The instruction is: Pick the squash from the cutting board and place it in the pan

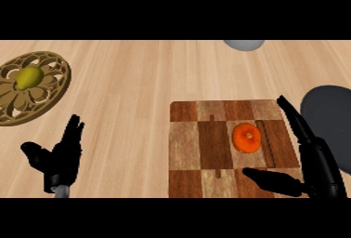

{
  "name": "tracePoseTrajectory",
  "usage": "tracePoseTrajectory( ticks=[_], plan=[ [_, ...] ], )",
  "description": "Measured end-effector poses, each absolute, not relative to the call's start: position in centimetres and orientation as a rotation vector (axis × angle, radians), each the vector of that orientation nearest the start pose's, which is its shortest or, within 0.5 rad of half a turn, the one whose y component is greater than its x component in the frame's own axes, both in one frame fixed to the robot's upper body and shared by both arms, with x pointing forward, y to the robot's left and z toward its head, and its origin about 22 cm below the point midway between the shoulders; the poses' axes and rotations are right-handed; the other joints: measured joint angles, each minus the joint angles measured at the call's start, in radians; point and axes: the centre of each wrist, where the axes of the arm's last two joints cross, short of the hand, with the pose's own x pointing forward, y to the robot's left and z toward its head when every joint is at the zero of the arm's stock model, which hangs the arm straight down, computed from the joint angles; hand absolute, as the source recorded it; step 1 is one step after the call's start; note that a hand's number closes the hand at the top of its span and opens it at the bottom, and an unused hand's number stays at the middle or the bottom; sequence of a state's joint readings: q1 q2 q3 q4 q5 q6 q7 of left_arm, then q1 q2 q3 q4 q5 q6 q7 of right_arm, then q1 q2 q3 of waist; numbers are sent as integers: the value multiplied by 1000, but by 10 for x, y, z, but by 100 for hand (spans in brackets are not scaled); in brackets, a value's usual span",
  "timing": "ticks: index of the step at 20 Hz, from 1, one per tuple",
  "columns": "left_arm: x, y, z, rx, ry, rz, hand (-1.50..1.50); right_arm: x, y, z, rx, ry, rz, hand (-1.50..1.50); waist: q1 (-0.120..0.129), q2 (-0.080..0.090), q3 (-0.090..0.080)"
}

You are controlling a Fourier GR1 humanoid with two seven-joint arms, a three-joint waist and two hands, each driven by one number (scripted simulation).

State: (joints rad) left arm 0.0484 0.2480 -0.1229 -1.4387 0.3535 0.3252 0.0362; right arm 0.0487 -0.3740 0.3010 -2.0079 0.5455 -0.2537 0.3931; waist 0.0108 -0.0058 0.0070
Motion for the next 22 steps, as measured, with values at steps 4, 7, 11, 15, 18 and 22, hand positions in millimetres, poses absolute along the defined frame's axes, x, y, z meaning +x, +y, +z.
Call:
tracePoseTrajectory(
  ticks=[4, 7, 11, 15, 18, 22],
  plan=[
    [227, 266, -29, 132, -1311, 246, 0, 220, -223, 102, -755, -1424, 706, -150, 14, 5, -2],
    [228, 264, -28, 127, -1311, 234, 0, 235, -221, 110, -791, -1266, 847, -150, 22, 6, -3],
    [231, 260, -29, 121, -1308, 240, 0, 264, -206, 121, -803, -1143, 960, -150, 20, 6, -1],
    [229, 255, -30, 131, -1306, 245, 0, 286, -193, 126, -802, -1078, 1033, -150, 12, 4, 0],
    [228, 255, -31, 129, -1310, 250, 0, 296, -189, 124, -778, -981, 1100, -150, 7, 3, 1],
    [228, 256, -32, 128, -1303, 254, 0, 301, -194, 113, -704, -873, 1175, -150, 0, 2, 2]
  ],
)
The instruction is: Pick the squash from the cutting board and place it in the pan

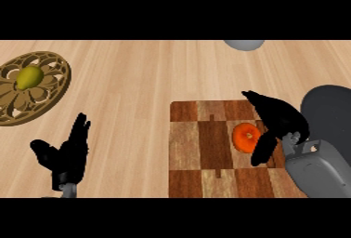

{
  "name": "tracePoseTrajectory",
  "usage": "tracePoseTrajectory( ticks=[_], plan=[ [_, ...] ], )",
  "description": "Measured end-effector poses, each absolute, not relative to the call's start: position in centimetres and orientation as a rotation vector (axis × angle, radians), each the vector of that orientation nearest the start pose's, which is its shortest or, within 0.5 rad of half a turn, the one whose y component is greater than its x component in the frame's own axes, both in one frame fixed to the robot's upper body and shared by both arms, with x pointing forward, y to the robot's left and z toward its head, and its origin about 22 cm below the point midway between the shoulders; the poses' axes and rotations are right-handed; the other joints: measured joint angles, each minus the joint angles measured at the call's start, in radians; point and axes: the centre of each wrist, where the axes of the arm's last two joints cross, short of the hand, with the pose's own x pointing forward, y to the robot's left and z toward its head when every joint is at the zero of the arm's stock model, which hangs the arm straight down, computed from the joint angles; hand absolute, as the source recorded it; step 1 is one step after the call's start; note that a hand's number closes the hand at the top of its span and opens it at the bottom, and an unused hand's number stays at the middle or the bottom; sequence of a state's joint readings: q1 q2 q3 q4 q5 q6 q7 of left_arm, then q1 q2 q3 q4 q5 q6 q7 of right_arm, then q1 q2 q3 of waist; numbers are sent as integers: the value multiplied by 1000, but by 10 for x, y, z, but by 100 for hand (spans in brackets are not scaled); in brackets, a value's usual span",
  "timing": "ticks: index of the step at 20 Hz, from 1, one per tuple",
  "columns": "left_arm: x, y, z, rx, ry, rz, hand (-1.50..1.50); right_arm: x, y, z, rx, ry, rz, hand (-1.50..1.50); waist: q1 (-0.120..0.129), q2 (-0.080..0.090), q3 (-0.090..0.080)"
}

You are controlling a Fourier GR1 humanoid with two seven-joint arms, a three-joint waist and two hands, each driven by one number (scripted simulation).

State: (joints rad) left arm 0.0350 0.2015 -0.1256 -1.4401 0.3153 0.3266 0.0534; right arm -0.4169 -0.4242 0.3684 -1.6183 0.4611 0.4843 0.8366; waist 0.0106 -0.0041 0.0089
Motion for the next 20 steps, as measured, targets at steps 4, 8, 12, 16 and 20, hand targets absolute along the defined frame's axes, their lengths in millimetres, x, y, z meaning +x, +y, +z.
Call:
tracePoseTrajectory(
  ticks=[4, 8, 12, 16, 20],
  plan=[
    [223, 264, -30, 108, -1298, 257, 0, 304, -197, 110, -656, -835, 1199, -150, -3, -1, 0],
    [224, 262, -31, 108, -1298, 259, 0, 304, -201, 106, -656, -852, 1193, -150, -6, -2, 0],
    [226, 258, -34, 114, -1309, 256, 0, 299, -197, 92, -655, -891, 1173, -150, -7, -2, 1],
    [221, 261, -33, 116, -1304, 254, 0, 301, -202, 88, -677, -918, 1156, -150, -6, -2, 1],
    [220, 259, -33, 122, -1308, 250, 0, 299, -196, 75, -699, -895, 1166, -150, -6, -2, 1]
  ],
)
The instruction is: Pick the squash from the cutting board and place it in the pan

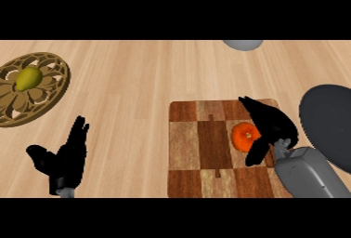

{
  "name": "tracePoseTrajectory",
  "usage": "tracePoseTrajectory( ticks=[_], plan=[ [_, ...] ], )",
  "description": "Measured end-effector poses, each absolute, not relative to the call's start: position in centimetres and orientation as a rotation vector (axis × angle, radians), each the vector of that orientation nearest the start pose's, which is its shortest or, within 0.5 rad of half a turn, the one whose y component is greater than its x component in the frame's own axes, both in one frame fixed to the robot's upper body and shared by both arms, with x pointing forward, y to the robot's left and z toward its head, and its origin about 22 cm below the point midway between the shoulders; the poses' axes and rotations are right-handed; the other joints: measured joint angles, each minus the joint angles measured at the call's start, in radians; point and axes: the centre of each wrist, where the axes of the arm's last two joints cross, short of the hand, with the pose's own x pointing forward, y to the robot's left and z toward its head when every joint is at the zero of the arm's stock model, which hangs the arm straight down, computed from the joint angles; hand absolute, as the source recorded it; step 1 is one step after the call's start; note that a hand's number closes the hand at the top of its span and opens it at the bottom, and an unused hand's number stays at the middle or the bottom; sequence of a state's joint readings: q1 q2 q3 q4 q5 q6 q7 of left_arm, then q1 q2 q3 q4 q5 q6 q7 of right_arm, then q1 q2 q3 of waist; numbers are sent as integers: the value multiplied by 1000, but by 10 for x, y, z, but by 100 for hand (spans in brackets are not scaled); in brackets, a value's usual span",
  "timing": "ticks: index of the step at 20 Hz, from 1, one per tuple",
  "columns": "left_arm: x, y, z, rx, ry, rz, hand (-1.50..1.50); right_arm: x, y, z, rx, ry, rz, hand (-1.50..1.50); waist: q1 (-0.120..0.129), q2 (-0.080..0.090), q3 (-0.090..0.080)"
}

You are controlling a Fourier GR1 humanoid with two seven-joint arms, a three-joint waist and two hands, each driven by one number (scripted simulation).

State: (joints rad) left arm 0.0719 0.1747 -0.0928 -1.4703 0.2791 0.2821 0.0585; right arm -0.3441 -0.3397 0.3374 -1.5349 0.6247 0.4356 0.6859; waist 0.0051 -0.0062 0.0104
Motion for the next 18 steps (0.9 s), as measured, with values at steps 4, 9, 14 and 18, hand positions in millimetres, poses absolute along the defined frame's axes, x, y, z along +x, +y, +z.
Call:
tracePoseTrajectory(
  ticks=[4, 9, 14, 18],
  plan=[
    [221, 252, -28, 122, -1304, 262, 0, 303, -199, 59, -674, -911, 1170, 150, 1, 1, -2],
    [220, 253, -31, 124, -1305, 258, 0, 303, -198, 43, -672, -1013, 1231, 150, 2, -2, -4],
    [222, 254, -31, 116, -1306, 253, 0, 307, -198, 40, -688, -1060, 1243, 150, 0, -4, -5],
    [223, 256, -33, 111, -1305, 257, 0, 285, -196, 34, -719, -1081, 1247, 150, -6, -7, -6]
  ],
)
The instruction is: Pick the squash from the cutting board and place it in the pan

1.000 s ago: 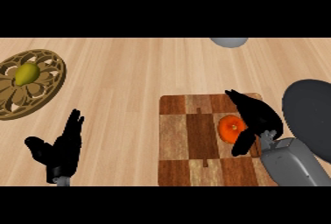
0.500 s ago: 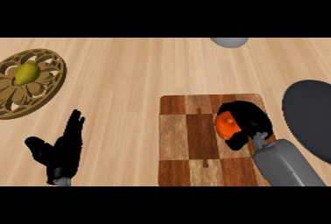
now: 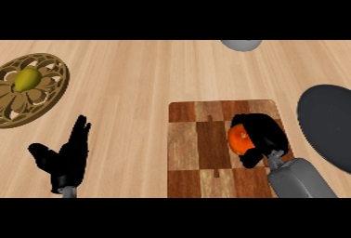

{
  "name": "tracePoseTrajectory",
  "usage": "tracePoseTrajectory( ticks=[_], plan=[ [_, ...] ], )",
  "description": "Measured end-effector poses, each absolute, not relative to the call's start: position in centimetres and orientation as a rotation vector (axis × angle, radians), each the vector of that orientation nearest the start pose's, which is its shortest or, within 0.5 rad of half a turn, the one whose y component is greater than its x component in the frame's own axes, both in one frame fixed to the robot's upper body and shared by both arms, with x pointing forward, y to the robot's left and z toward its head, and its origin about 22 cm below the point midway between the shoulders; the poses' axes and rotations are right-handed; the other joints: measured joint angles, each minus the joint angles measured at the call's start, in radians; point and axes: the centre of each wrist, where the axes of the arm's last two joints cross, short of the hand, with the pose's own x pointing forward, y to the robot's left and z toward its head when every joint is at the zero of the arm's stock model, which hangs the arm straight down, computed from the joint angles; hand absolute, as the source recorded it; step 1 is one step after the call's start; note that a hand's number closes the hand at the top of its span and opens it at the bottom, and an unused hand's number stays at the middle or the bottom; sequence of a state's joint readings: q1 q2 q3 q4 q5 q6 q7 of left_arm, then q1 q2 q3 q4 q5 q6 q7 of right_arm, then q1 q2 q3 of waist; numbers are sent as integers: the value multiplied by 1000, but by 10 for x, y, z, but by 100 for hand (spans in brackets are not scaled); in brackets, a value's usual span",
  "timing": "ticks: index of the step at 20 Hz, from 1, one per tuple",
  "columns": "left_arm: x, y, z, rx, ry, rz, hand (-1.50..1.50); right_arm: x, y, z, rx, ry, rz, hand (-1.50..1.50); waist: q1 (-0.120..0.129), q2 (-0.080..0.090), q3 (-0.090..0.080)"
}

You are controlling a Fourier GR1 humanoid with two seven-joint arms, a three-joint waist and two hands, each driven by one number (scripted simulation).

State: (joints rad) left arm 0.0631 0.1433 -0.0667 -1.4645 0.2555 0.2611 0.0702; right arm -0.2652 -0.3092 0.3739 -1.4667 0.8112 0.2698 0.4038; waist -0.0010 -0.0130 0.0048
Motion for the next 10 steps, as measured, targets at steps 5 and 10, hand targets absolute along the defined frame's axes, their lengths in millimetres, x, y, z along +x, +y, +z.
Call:
tracePoseTrajectory(
  ticks=[5, 10],
  plan=[
    [219, 262, -31, 104, -1288, 275, 0, 223, -178, 30, -734, -1098, 1258, 150, -13, -4, -1],
    [223, 259, -35, 107, -1297, 273, 0, 183, -171, 41, -820, -1161, 1253, 150, -13, 0, 3]
  ],
)
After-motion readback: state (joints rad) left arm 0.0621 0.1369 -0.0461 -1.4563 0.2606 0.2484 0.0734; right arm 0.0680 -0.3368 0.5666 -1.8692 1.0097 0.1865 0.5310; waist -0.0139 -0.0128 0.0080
